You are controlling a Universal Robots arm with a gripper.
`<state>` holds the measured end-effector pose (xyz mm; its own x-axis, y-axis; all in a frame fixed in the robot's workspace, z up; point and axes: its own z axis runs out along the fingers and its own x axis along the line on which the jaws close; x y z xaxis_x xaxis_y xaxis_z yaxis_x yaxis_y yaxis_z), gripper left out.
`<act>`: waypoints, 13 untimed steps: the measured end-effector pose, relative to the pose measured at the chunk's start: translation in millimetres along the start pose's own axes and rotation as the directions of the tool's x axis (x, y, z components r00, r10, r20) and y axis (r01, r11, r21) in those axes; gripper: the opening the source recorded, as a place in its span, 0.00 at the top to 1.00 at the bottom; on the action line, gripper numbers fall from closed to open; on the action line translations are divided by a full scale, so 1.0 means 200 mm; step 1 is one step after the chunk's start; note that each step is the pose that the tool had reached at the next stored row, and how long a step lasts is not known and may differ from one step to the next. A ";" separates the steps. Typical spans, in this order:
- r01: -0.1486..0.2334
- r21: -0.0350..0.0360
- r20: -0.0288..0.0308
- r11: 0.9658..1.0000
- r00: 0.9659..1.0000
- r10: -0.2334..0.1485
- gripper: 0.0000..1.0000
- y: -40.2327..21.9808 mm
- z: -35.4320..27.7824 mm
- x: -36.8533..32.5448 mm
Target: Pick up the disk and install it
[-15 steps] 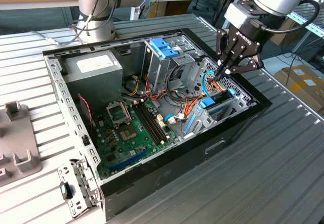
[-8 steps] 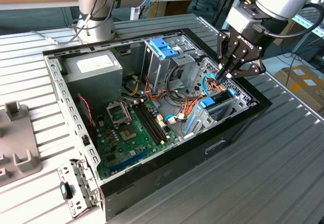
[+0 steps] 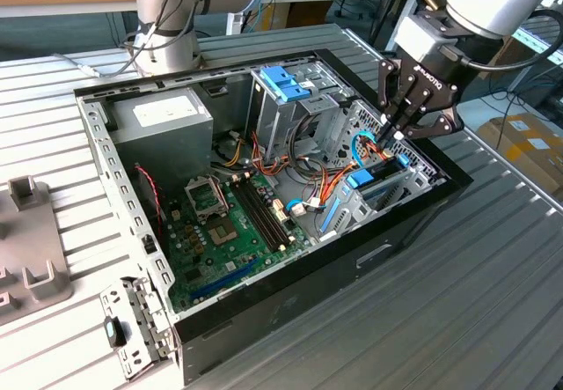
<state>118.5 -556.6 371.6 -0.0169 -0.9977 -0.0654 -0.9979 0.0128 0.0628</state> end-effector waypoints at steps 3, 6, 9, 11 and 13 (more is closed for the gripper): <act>0.000 0.000 0.000 1.000 1.000 0.000 0.84 0.007 0.000 0.011; 0.000 0.000 0.000 1.000 1.000 0.000 0.84 0.014 -0.001 0.022; 0.000 0.000 0.000 1.000 1.000 0.000 0.84 0.020 -0.001 0.033; 0.000 0.000 0.000 1.000 1.000 0.000 0.84 0.024 -0.001 0.040; 0.000 0.000 0.000 1.000 1.000 0.000 0.84 0.027 -0.001 0.044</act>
<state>113.0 -565.3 371.5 -0.0168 -0.9977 -0.0654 -0.9979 0.0127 0.0628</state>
